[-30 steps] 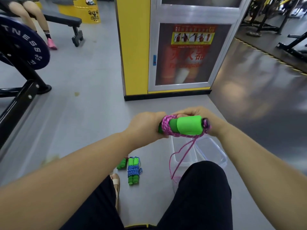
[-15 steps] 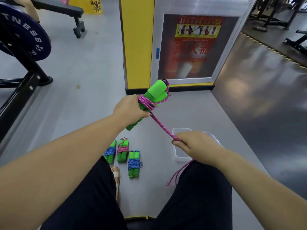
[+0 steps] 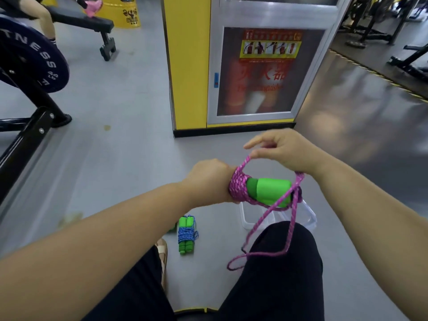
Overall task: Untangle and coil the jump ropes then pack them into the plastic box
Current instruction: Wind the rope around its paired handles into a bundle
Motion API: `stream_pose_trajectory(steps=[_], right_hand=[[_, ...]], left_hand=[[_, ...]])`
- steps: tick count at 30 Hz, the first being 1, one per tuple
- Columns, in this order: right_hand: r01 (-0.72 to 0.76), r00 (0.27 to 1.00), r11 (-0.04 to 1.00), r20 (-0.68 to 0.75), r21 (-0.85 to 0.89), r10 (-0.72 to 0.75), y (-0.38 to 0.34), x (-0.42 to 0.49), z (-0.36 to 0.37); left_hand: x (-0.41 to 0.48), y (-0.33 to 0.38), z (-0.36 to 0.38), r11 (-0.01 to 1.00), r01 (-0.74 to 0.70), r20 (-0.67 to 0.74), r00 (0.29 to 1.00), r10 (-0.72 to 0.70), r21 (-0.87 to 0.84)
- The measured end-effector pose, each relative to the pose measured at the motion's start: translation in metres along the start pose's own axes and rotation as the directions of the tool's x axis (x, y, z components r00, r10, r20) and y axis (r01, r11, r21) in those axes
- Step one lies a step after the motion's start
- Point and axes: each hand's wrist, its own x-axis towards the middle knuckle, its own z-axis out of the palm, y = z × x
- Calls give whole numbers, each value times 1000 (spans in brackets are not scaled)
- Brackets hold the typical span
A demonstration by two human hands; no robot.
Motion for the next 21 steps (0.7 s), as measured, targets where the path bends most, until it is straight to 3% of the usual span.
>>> stream_pose_trajectory(steps=[3, 8, 11, 14, 17, 19, 21], right_hand=[[-149, 979, 982, 160, 119, 129, 18, -9, 8], [-222, 944, 967, 223, -122, 245, 47, -17, 14], [-208, 942, 949, 214, -237, 260, 56, -18, 12], [-206, 949, 940, 179, -271, 259, 61, -18, 12], [-207, 967, 964, 116, -170, 228, 54, -15, 19], [-308, 944, 951, 130, 31, 302, 46, -19, 29], [-360, 912, 932, 224, 35, 344, 45, -25, 45]], left_hand=[[-5, 0, -4, 997, -73, 27, 997, 74, -16], [-3, -16, -4, 979, -99, 28, 995, 96, 178], [0, -29, -9, 890, -230, 40, 972, 233, 393], [1, -39, -19, 803, -342, 126, 938, 323, 487], [-1, -29, -29, 858, -348, 84, 936, 342, 378], [-4, -22, -36, 953, -253, -7, 966, 258, 168], [-5, -22, -39, 980, -185, -67, 981, 181, -67]])
